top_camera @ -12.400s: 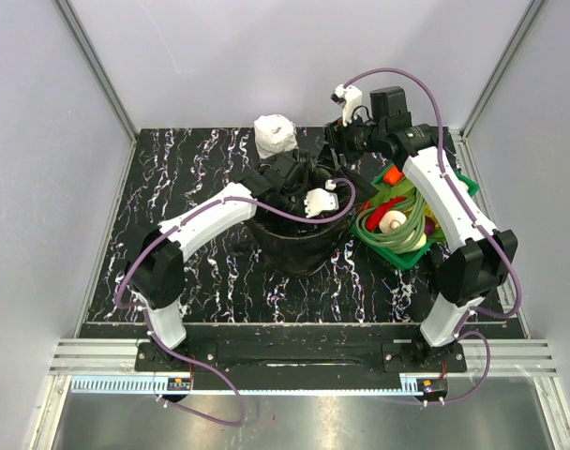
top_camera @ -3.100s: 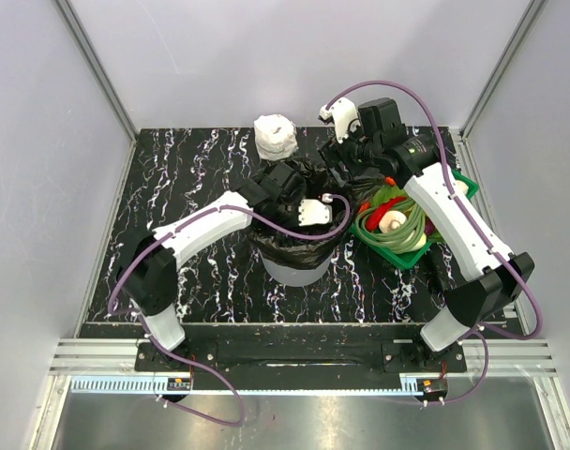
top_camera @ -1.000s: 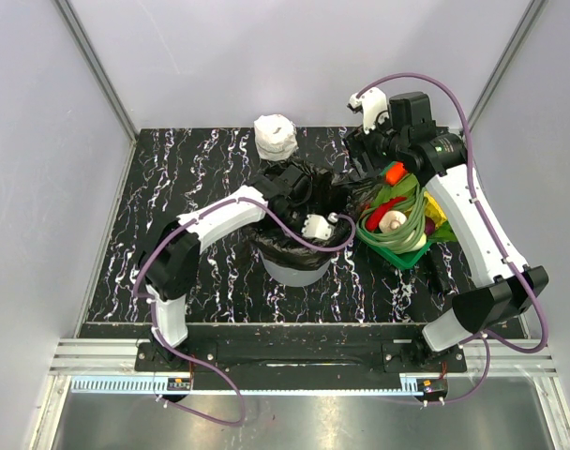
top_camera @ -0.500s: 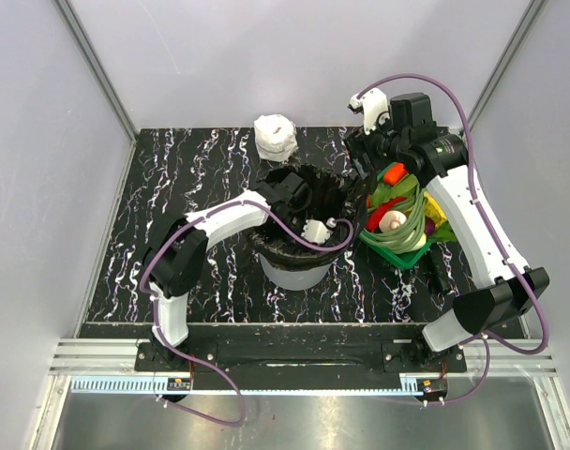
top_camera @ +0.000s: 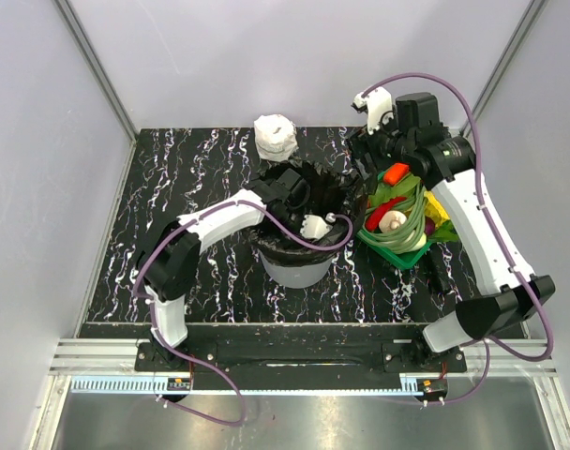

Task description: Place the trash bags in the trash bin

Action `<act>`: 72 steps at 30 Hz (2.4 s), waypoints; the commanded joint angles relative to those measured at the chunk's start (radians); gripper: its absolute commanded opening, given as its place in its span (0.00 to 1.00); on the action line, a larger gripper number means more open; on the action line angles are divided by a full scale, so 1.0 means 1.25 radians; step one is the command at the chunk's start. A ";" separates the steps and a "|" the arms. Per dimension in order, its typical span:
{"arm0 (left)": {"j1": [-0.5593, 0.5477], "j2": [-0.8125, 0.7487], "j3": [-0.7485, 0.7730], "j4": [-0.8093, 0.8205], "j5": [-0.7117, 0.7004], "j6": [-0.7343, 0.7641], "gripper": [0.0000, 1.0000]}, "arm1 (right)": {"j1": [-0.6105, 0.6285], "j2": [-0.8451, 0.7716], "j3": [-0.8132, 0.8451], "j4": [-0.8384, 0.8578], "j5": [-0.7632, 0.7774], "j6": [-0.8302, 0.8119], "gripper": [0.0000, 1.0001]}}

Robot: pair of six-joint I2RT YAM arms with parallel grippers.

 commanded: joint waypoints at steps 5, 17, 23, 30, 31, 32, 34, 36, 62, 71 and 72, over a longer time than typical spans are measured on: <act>0.003 -0.078 0.006 0.046 -0.013 -0.044 0.99 | -0.007 -0.074 0.034 -0.029 -0.078 0.016 0.81; 0.021 -0.182 0.008 0.054 0.040 -0.100 0.99 | -0.008 -0.144 -0.052 -0.029 -0.012 -0.003 0.76; 0.021 -0.240 -0.007 0.068 0.058 -0.125 0.99 | -0.007 -0.125 -0.077 -0.004 -0.024 0.002 0.66; 0.034 -0.283 -0.008 0.076 0.072 -0.150 0.99 | -0.008 -0.075 -0.123 0.036 -0.027 0.004 0.51; 0.037 -0.291 -0.008 0.078 0.079 -0.158 0.99 | -0.007 -0.070 -0.131 0.041 -0.030 0.002 0.48; 0.040 -0.299 -0.005 0.078 0.084 -0.165 0.99 | -0.007 -0.067 -0.139 0.048 -0.030 0.004 0.46; 0.041 -0.322 0.001 0.079 0.094 -0.183 0.99 | -0.007 -0.062 -0.158 0.057 -0.031 0.004 0.40; 0.043 -0.345 0.000 0.084 0.106 -0.204 0.99 | -0.008 -0.060 -0.176 0.059 -0.032 0.004 0.36; 0.050 -0.496 0.048 0.157 0.033 -0.423 0.99 | -0.007 -0.155 -0.255 -0.008 -0.074 -0.059 0.70; 0.051 -0.542 0.065 0.102 -0.012 -0.436 0.99 | -0.006 -0.271 -0.192 -0.182 -0.187 -0.120 0.72; 0.050 -0.549 0.063 0.094 -0.012 -0.438 0.99 | -0.006 -0.279 -0.198 -0.196 -0.219 -0.126 0.72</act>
